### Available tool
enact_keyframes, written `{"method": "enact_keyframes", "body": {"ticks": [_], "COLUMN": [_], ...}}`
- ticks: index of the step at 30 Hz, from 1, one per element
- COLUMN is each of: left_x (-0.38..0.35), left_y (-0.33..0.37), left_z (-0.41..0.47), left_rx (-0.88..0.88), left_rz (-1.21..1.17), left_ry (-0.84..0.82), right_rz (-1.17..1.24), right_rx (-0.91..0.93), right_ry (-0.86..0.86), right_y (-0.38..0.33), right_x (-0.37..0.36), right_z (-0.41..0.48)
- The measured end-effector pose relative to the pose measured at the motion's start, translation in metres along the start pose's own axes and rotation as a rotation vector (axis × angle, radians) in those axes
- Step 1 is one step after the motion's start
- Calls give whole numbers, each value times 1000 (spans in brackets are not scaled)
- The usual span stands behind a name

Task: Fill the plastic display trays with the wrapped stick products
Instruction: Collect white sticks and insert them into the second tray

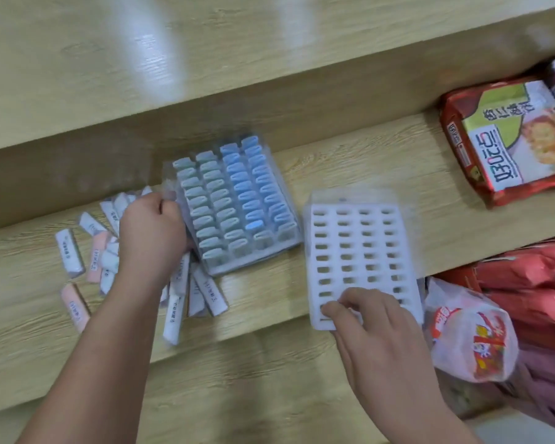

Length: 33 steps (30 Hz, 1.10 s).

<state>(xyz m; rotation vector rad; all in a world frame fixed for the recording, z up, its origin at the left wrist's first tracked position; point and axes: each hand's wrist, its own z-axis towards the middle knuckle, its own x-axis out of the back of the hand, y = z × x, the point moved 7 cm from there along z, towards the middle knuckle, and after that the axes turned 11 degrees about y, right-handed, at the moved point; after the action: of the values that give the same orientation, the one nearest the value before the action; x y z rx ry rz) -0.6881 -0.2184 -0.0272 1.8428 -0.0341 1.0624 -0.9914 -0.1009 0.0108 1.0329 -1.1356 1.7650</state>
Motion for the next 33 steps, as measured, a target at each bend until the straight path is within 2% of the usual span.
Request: {"method": "enact_keyframes", "body": {"ticks": [4, 8, 12, 14, 21, 26, 28, 30, 33], "left_x": [-2, -2, -14, -29, -53, -34, -16, 0, 2], "left_y": [-5, -1, 8, 18, 39, 45, 32, 15, 0], "left_z": [5, 6, -7, -20, -46, -76, -99, -127, -163], "left_rx": [3, -43, 22, 13, -1, 79, 43, 33, 136], "left_rz": [-58, 2, -197, -221, -300, -481, -373, -226, -307], "left_ry": [13, 19, -71, -150, -322, -409, -416, -498, -784], "right_rz": [17, -7, 16, 51, 328, 370, 360, 370, 395], "right_rx": [13, 18, 7, 15, 97, 172, 185, 189, 225], "right_ry": [24, 87, 152, 171, 52, -6, 22, 63, 81], "right_y": [-3, -13, -22, -26, -35, -59, -67, -71, -78], "right_x": [7, 20, 33, 38, 20, -9, -14, -14, -14], "right_z": [-12, -37, -60, -67, -42, -37, -39, -39, -38]}}
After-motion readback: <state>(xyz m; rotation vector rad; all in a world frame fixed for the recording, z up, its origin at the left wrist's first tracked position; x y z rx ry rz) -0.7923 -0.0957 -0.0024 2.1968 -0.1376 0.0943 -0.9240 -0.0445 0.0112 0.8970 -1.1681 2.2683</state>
